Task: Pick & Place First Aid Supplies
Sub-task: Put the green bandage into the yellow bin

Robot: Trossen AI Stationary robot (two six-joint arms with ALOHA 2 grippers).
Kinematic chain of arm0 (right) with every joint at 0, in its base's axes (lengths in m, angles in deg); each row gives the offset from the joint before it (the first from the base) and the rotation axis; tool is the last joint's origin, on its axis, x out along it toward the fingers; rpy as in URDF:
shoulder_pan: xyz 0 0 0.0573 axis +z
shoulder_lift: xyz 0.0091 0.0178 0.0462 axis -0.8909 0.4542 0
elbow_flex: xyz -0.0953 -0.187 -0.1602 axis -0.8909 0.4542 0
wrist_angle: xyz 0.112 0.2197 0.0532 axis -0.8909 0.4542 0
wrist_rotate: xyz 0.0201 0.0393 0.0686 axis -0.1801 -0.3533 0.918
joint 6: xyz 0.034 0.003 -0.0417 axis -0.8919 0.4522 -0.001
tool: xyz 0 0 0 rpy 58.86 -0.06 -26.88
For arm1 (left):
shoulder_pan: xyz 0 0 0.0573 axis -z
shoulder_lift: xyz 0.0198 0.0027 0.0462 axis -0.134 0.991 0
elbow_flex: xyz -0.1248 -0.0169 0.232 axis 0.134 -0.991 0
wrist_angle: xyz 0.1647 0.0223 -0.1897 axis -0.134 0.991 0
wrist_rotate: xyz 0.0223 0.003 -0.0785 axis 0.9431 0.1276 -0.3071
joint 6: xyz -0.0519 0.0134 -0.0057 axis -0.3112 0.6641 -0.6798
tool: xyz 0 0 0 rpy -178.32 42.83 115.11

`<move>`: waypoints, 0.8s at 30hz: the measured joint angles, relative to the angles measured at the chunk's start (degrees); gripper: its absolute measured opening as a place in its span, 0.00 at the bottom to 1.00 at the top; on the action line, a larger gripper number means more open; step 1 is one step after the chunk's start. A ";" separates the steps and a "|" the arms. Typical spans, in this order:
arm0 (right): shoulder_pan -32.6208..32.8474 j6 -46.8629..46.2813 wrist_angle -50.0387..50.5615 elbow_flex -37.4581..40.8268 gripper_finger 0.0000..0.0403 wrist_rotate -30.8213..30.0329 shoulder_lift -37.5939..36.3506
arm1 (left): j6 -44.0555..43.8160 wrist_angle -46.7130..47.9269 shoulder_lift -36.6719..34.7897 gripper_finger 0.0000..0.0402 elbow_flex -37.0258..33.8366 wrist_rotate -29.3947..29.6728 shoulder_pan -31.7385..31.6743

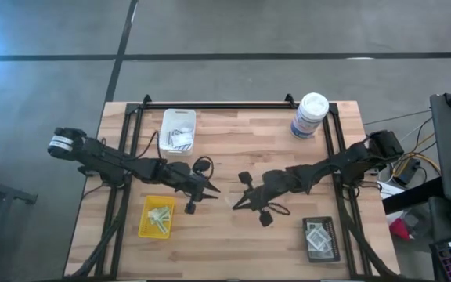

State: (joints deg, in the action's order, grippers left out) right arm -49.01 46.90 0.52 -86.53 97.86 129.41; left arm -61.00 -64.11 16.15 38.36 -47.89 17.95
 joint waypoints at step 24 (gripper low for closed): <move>-0.46 0.73 -17.84 2.96 0.02 -0.48 3.40 | 0.67 -10.17 0.00 0.23 -0.19 -7.66 0.06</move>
State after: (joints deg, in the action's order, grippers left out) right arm -49.47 47.64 -17.32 -83.57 97.38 132.81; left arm -60.33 -74.28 16.15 38.17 -55.55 18.01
